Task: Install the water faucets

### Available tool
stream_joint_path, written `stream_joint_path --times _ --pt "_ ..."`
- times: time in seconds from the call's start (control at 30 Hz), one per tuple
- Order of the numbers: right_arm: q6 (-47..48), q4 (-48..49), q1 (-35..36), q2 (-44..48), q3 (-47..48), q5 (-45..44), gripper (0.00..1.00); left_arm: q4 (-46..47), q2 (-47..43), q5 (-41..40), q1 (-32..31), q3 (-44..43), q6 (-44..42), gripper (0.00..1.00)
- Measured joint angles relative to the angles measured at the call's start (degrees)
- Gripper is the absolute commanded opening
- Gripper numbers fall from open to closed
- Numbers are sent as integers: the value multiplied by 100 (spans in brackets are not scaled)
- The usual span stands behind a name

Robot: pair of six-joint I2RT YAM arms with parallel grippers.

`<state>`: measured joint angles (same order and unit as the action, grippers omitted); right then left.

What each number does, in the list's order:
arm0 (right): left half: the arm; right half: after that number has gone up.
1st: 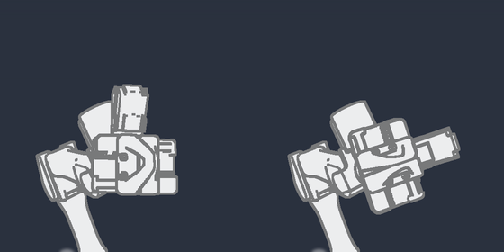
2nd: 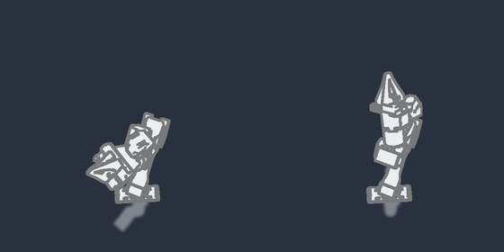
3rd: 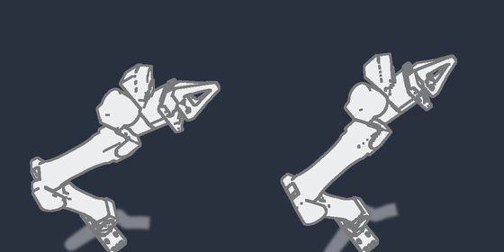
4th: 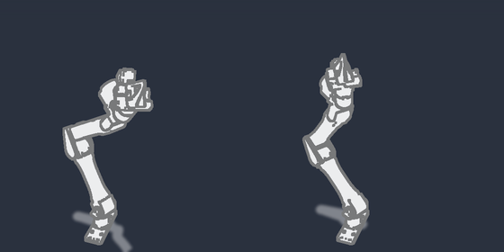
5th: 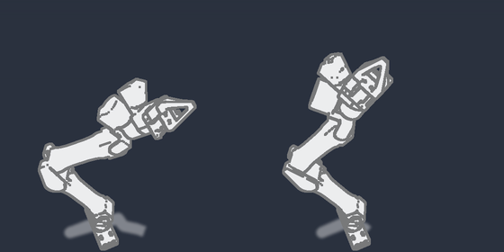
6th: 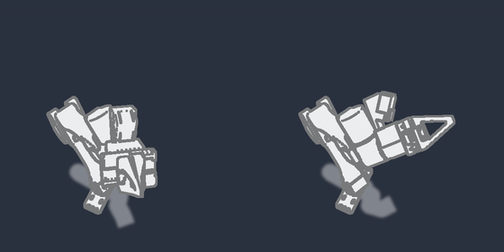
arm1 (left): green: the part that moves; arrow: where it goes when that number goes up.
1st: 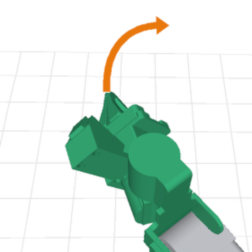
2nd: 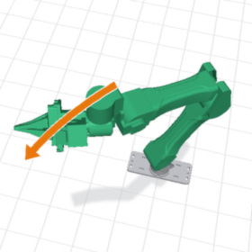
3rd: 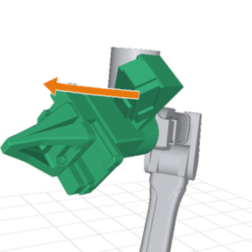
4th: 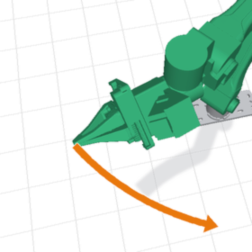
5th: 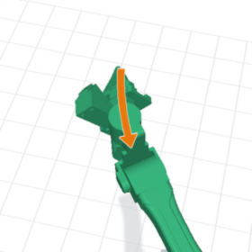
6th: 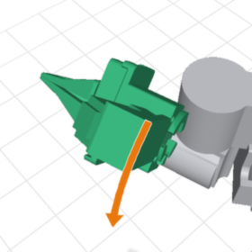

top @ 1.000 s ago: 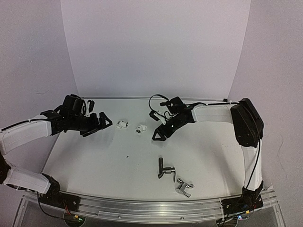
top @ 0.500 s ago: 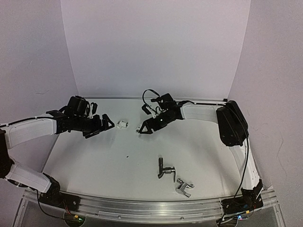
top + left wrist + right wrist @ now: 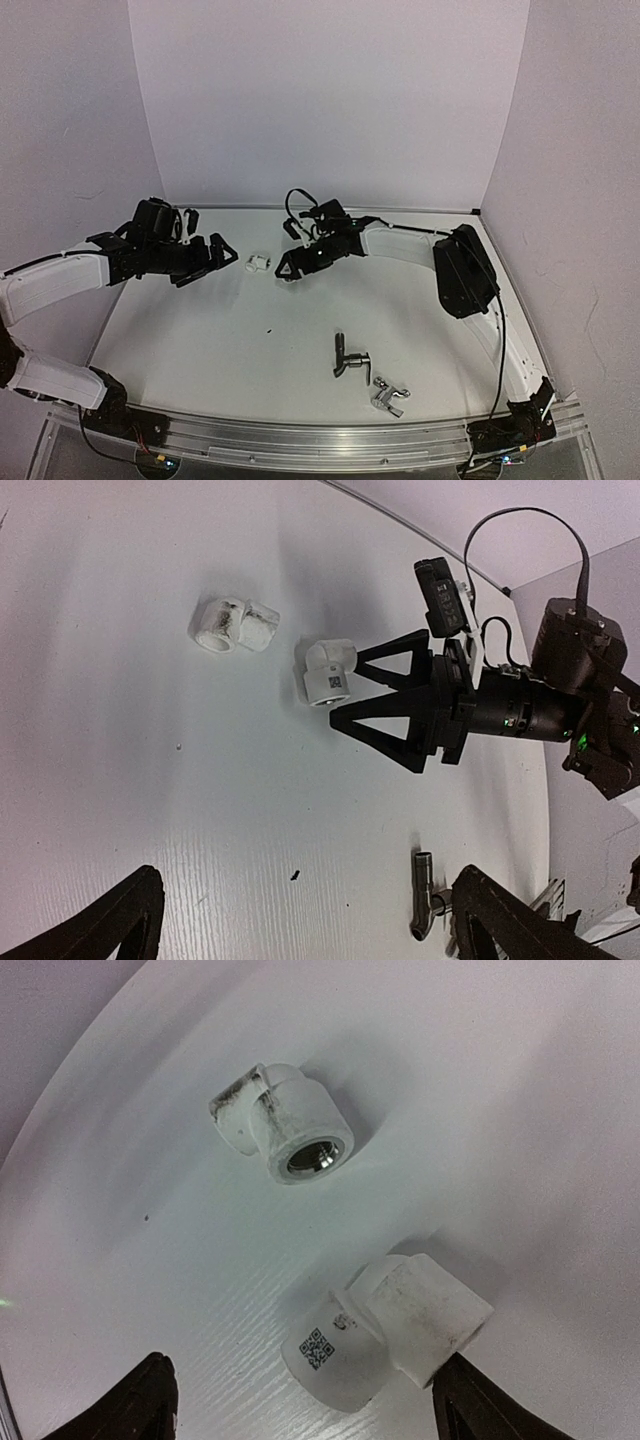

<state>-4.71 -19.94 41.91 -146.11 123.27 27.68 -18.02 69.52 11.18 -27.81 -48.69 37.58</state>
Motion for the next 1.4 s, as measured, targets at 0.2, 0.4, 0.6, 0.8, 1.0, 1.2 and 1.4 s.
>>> stream_joint_path --times 0.2,0.4,0.6,0.8,1.0,1.2,1.4 --pt "432 -10 247 -118 155 -233 82 -9 -23 -64 0 0 0 100" --pt "1204 -3 651 -118 140 -616 74 -9 -81 -81 0 3 5 100" --pt "1853 18 1049 -118 6 -875 69 -15 -205 -81 8 18 53 100" --pt "2268 267 1219 72 -659 -826 85 -122 -272 -132 90 81 146 100" --pt "2258 172 1105 1088 -2084 -716 90 -194 274 -93 163 -21 -125 100" --pt "2148 100 781 2212 -3293 -500 90 -270 1505 81 168 -816 -676 100" --pt "2049 89 161 3146 -4396 -386 92 -269 2571 259 168 -1573 -1126 100"
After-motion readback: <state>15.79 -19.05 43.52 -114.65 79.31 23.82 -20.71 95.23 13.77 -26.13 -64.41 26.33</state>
